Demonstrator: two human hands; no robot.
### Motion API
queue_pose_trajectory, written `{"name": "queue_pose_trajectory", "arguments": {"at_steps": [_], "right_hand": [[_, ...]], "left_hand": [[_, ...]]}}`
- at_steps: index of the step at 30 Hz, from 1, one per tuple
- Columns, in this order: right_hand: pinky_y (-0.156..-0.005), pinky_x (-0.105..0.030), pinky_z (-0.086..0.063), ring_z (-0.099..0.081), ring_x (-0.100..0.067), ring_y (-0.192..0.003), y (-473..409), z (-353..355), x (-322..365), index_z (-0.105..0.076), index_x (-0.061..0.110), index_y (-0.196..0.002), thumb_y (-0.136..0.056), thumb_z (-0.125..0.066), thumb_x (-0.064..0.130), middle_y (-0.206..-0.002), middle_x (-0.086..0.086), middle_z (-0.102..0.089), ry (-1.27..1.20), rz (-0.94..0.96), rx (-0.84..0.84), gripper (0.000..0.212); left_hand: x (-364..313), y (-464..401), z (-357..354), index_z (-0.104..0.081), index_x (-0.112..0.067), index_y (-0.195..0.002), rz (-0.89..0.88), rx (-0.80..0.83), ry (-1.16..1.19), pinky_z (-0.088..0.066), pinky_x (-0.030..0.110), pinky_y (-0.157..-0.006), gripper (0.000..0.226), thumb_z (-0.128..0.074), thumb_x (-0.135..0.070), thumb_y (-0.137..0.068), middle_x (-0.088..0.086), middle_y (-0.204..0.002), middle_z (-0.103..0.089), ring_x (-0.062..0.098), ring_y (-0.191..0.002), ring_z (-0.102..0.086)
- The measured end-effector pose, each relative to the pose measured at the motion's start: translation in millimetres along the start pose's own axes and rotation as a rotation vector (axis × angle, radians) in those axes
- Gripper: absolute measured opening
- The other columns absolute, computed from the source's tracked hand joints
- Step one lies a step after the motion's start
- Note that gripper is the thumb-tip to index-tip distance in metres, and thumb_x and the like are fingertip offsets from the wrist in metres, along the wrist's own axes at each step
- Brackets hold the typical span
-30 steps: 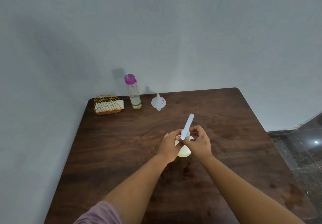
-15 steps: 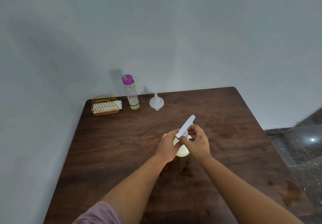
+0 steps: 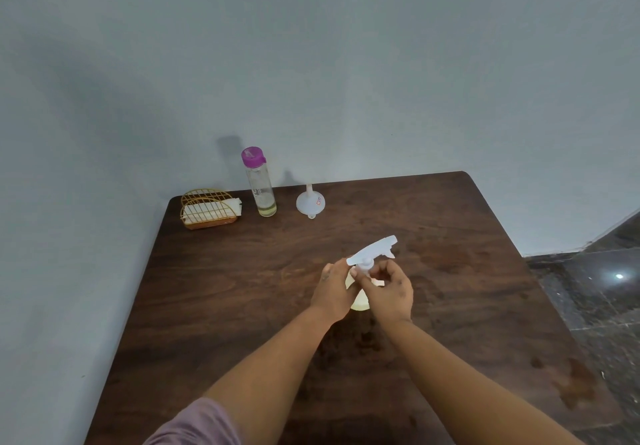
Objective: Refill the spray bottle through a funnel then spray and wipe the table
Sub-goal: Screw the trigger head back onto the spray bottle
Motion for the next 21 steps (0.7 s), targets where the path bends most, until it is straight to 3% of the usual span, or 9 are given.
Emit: {"name": "queue_pose_trajectory", "arguments": {"at_steps": [5,8,10,12,15,19,21], "right_hand": [[-0.083,-0.018,-0.043,-0.053,-0.002,-0.108,5.4,-1.6,-6.5,-0.055,0.028,-0.118,-0.085,-0.069,0.034,-0.115,0.018,-0.057,-0.09,-0.015,0.037,0.036],[-0.087,-0.024,-0.045,-0.058,-0.007,-0.107,3.7,-13.8,0.6,-0.056,0.042,-0.111,-0.094,-0.056,0.03,-0.111,0.013,-0.064,-0.017,0.067,0.202,0.02],[-0.089,-0.025,-0.043,-0.056,-0.008,-0.107,4.4,-18.9,5.8,-0.049,0.053,-0.109,-0.098,-0.05,0.026,-0.113,0.011,-0.064,0.019,0.118,0.267,0.029],[-0.092,-0.029,-0.044,-0.054,-0.011,-0.11,1.4,-19.6,2.7,-0.051,0.049,-0.114,-0.098,-0.05,0.025,-0.116,0.011,-0.062,0.056,0.143,0.271,0.029],[-0.089,-0.037,-0.049,-0.057,-0.016,-0.107,-3.2,-14.4,-6.5,-0.06,0.038,-0.101,-0.094,-0.056,0.03,-0.103,0.012,-0.066,0.076,0.14,0.204,0.012],[-0.079,-0.014,-0.039,-0.048,-0.013,-0.104,-4.4,-6.0,0.2,-0.065,0.025,-0.092,-0.088,-0.066,0.026,-0.092,0.014,-0.061,0.123,0.152,0.101,0.004],[-0.08,-0.016,-0.041,-0.051,-0.014,-0.104,-8.1,-3.9,-3.3,-0.067,0.027,-0.094,-0.085,-0.067,0.034,-0.096,0.011,-0.065,0.153,0.134,0.082,0.011]], "left_hand": [[1.0,-0.4,1.9,-0.051,-0.021,-0.137,0.033,0.008,0.035,-0.037,0.03,-0.099,0.042,-0.054,-0.032,-0.097,-0.002,-0.13,-0.058,0.018,-0.125,-0.039],[-0.6,0.2,0.6,-0.051,-0.023,-0.137,0.007,0.018,0.008,-0.037,0.03,-0.099,0.04,-0.052,-0.03,-0.097,-0.005,-0.13,-0.058,0.018,-0.123,-0.04],[-0.6,0.2,1.7,-0.05,-0.023,-0.137,0.001,0.022,-0.008,-0.038,0.029,-0.098,0.04,-0.053,-0.026,-0.097,-0.004,-0.129,-0.059,0.018,-0.122,-0.042],[-0.4,-0.6,2.8,-0.049,-0.022,-0.138,-0.008,0.029,-0.024,-0.039,0.031,-0.098,0.042,-0.054,-0.026,-0.096,-0.003,-0.129,-0.058,0.018,-0.122,-0.042],[-1.1,1.0,4.5,-0.051,-0.021,-0.134,-0.022,-0.006,-0.062,-0.042,0.033,-0.097,0.04,-0.055,-0.028,-0.096,-0.001,-0.126,-0.059,0.018,-0.121,-0.044],[-2.2,4.4,3.6,-0.055,-0.017,-0.128,-0.057,-0.066,-0.084,-0.044,0.033,-0.094,0.034,-0.054,-0.027,-0.096,-0.001,-0.122,-0.061,0.02,-0.116,-0.047],[-3.8,3.6,2.9,-0.055,-0.019,-0.13,-0.063,-0.071,-0.102,-0.045,0.036,-0.093,0.035,-0.053,-0.028,-0.096,-0.002,-0.124,-0.061,0.02,-0.115,-0.047]]}}
Point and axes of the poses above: each hand's wrist, its own y-axis away from the middle knuckle, its own z-axis out of the back of the hand, x = y × z, the point moved 7 cm from there along -y, towards the middle knuckle
